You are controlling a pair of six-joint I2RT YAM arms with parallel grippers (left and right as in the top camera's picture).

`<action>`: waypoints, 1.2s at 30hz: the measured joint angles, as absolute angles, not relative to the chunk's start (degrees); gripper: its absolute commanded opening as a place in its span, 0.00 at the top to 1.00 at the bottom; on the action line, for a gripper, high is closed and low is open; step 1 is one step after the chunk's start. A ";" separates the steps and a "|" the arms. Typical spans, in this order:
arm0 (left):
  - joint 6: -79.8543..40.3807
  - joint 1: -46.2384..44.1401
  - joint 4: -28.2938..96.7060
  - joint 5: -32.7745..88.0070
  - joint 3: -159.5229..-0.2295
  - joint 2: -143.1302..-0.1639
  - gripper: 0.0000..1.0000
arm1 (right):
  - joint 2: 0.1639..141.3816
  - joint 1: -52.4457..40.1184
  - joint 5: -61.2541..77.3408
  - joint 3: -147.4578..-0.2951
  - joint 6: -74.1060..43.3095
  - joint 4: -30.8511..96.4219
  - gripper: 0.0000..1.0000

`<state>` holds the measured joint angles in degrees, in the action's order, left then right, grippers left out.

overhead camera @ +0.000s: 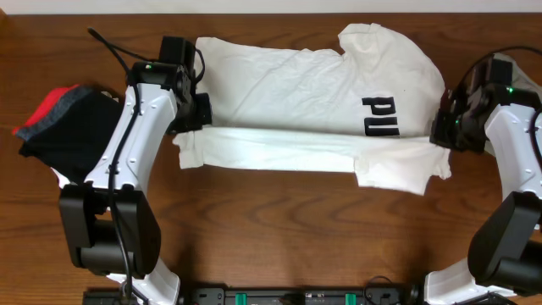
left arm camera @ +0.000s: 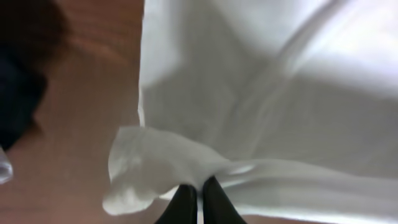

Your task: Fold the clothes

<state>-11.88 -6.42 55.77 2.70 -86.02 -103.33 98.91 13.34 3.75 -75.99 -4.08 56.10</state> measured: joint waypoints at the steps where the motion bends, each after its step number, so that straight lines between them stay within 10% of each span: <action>1: -12.05 -6.42 54.33 2.52 -86.02 -103.33 0.94 | 98.91 13.32 4.03 -75.99 -4.08 54.65 0.99; 19: -12.23 -6.44 44.88 2.13 -85.95 -104.55 0.94 | 103.15 13.32 4.99 -75.99 -4.08 44.12 0.96; 20: -12.23 -6.44 44.45 2.15 -85.95 -105.19 0.92 | 104.25 13.32 5.02 -75.99 -4.12 43.55 0.88; 23: -12.08 -6.44 43.86 1.85 -85.95 -107.59 0.45 | 107.02 13.34 4.89 -75.99 -4.54 42.54 0.66; 36: -12.40 -6.42 50.22 1.06 -85.78 -110.15 0.43 | 107.83 13.34 3.75 -75.99 -4.47 45.39 0.62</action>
<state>-12.40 -6.42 50.22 1.06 -85.78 -110.15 107.83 13.34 3.75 -75.99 -4.47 45.39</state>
